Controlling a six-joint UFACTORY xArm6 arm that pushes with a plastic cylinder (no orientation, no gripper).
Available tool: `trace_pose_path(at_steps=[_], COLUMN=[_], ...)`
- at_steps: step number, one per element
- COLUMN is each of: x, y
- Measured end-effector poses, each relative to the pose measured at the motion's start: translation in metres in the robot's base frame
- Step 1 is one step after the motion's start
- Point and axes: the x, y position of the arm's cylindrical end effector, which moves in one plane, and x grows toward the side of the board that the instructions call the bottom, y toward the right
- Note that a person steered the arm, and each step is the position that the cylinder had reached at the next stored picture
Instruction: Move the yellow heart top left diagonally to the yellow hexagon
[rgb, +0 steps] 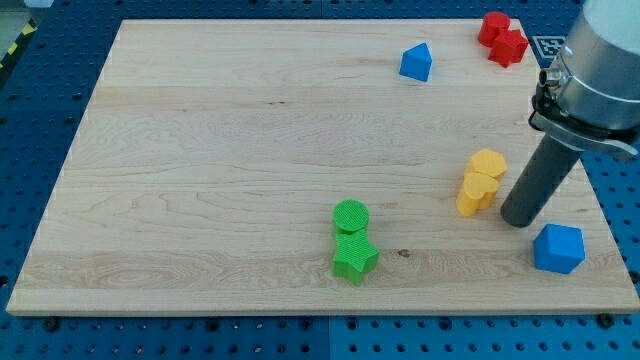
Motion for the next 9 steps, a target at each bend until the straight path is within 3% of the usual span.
trace_pose_path(at_steps=[3,4,9], x=[-0.009,-0.033,-0.113], y=[-0.032,-0.034,-0.157])
